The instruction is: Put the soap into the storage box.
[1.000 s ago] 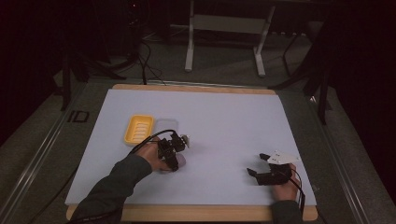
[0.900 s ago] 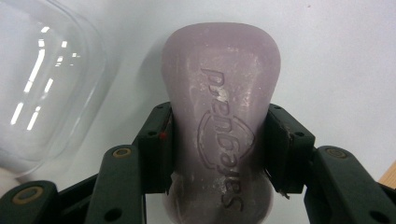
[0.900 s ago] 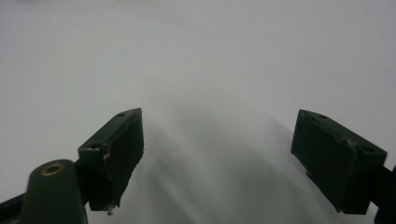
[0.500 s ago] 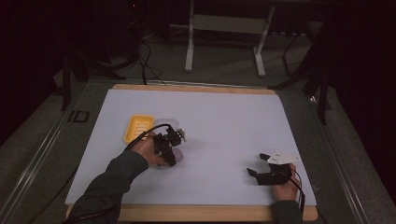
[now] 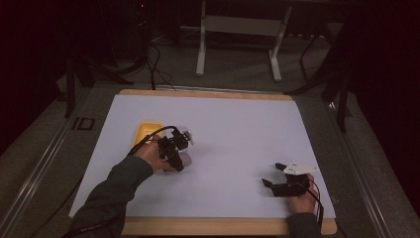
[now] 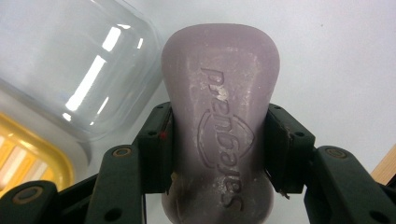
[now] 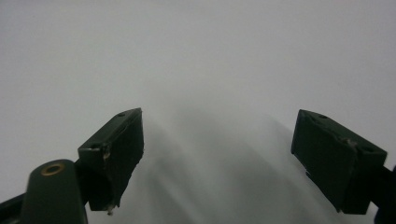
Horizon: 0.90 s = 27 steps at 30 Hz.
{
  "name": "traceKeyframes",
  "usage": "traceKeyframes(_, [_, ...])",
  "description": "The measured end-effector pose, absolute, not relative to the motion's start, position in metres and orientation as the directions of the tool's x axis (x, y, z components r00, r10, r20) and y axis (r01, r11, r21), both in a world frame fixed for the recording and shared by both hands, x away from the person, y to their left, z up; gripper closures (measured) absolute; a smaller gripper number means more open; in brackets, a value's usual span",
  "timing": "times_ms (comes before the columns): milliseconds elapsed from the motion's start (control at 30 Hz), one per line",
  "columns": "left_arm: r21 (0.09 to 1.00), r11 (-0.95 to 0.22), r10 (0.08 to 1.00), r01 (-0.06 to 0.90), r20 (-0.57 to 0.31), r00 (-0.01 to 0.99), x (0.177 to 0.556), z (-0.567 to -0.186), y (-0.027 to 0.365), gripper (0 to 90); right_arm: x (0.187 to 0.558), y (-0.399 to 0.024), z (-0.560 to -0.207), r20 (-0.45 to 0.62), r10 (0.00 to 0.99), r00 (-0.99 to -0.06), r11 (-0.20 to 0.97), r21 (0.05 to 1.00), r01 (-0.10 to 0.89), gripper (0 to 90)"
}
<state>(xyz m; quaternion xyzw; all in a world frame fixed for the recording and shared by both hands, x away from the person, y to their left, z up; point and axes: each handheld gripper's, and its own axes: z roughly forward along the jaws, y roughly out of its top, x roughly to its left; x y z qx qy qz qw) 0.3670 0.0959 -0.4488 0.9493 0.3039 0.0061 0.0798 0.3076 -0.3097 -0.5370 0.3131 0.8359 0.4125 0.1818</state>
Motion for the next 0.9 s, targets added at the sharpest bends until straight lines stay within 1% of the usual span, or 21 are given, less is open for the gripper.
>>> traceKeyframes(700, [0.205, -0.744, 0.643, 0.636, -0.039, 0.765, 0.379, -0.430, 0.121, 49.6, 0.307, -0.310, -0.537, -0.048, 0.674, -0.737, 0.458, 0.810, 0.367, 16.8])
traceKeyframes(833, [0.186, -0.746, 0.649, 0.640, -0.016, 0.761, 0.381, -0.430, 0.123, 49.7, 0.307, -0.310, -0.537, -0.047, 0.675, -0.736, 0.457, 0.810, 0.368, 16.8])
traceKeyframes(900, [0.191, -0.739, 0.655, 0.646, -0.019, 0.755, 0.382, -0.430, 0.125, 49.7, 0.307, -0.310, -0.537, -0.046, 0.675, -0.736, 0.457, 0.810, 0.368, 16.8])
